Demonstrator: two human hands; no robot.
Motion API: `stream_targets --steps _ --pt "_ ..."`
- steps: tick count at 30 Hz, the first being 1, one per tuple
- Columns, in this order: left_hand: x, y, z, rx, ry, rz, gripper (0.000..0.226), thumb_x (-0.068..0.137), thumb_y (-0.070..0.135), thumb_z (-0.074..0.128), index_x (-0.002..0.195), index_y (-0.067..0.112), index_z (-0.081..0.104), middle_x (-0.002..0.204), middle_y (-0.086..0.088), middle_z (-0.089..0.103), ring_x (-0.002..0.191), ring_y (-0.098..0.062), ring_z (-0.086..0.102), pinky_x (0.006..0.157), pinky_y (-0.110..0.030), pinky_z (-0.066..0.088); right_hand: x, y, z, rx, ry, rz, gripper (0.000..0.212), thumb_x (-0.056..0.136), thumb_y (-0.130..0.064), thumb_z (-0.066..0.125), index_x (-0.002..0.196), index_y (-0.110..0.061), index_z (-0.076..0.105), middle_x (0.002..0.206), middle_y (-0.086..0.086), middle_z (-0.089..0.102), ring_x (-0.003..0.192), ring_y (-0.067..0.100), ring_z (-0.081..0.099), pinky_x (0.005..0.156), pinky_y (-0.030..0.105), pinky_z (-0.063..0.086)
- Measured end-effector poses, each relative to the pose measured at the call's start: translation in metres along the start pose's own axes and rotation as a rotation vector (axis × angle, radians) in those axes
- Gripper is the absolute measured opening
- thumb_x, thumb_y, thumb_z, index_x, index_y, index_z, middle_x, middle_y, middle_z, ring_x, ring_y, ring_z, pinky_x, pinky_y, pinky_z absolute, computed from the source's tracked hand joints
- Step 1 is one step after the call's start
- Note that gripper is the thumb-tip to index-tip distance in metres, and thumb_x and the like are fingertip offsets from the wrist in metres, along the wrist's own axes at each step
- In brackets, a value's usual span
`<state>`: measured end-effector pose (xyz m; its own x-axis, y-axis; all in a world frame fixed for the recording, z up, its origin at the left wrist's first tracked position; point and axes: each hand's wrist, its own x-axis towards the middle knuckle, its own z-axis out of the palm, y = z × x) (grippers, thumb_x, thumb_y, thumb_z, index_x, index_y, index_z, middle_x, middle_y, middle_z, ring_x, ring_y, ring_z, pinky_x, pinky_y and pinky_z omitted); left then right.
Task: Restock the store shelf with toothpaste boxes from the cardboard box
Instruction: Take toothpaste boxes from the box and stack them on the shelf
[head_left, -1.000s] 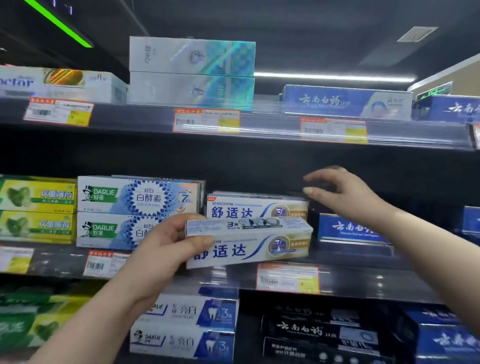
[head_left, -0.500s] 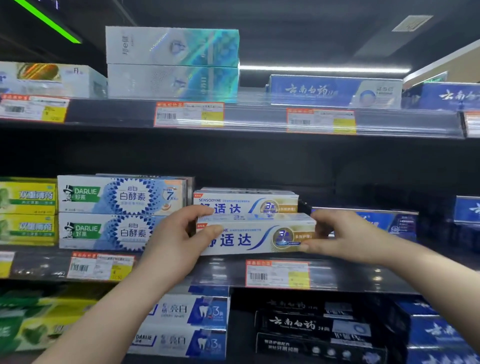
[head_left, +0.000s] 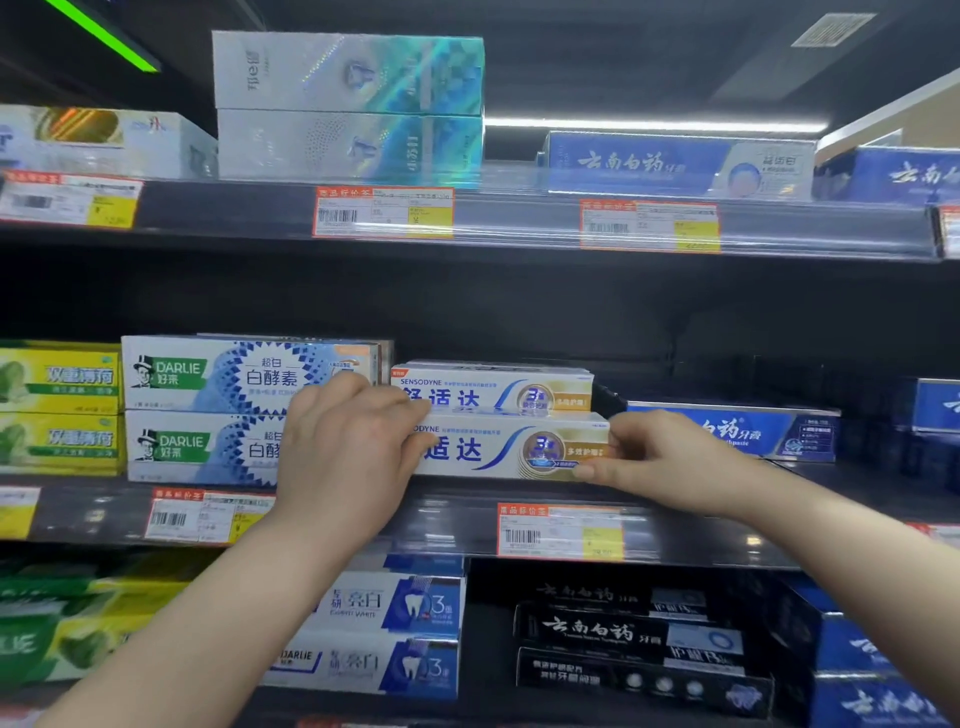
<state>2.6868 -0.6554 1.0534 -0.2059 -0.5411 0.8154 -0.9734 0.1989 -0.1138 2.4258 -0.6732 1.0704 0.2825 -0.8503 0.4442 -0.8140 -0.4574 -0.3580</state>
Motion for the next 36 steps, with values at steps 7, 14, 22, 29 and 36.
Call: stream_targets --steps 7,14,22,29,36 --pt "0.003 -0.003 0.005 0.126 -0.058 0.087 0.031 0.071 0.042 0.050 0.065 0.019 0.070 0.060 0.006 0.069 0.068 -0.024 0.060 0.065 -0.034 0.021 0.005 -0.001 0.004 -0.008 -0.033 0.017 0.038 0.075 -0.046 0.068 0.061 -0.019 0.045 0.058 -0.009 0.044 0.054 0.006 0.040 0.048 0.014 0.032" --pt "-0.016 -0.014 0.016 -0.043 0.087 0.151 0.046 0.071 0.047 0.046 0.096 0.017 0.071 0.095 0.001 0.073 0.096 -0.017 0.044 0.077 -0.035 0.027 0.004 0.007 -0.005 0.020 -0.159 0.063 0.038 0.074 -0.054 0.063 0.067 -0.017 0.060 0.055 -0.009 0.044 0.053 0.005 0.040 0.055 0.018 0.034" --pt "-0.033 -0.011 0.018 -0.153 0.023 -0.192 0.061 0.070 0.060 0.040 0.103 0.019 0.070 0.093 0.000 0.066 0.092 -0.029 0.058 0.075 -0.042 0.045 0.004 0.000 0.003 -0.024 -0.103 0.077 0.035 0.080 -0.049 0.059 0.062 -0.019 0.056 0.054 -0.008 0.042 0.053 0.007 0.040 0.052 0.020 0.033" --pt "-0.033 -0.012 0.019 -0.199 0.003 -0.227 0.063 0.070 0.062 0.044 0.109 0.020 0.068 0.096 0.000 0.064 0.097 -0.026 0.055 0.079 -0.042 0.042 0.003 -0.003 0.000 -0.013 -0.142 0.089 0.035 0.082 -0.047 0.058 0.059 -0.022 0.053 0.057 -0.008 0.044 0.055 0.008 0.041 0.053 0.021 0.034" --pt "-0.040 -0.009 0.013 -0.233 -0.039 -0.275 0.064 0.068 0.062 0.047 0.119 0.025 0.060 0.110 -0.001 0.060 0.106 -0.026 0.050 0.086 -0.041 0.038 -0.003 0.002 -0.005 0.021 -0.094 -0.004 0.036 0.077 -0.048 0.063 0.076 -0.012 0.063 0.065 -0.006 0.054 0.058 0.008 0.046 0.056 0.017 0.037"
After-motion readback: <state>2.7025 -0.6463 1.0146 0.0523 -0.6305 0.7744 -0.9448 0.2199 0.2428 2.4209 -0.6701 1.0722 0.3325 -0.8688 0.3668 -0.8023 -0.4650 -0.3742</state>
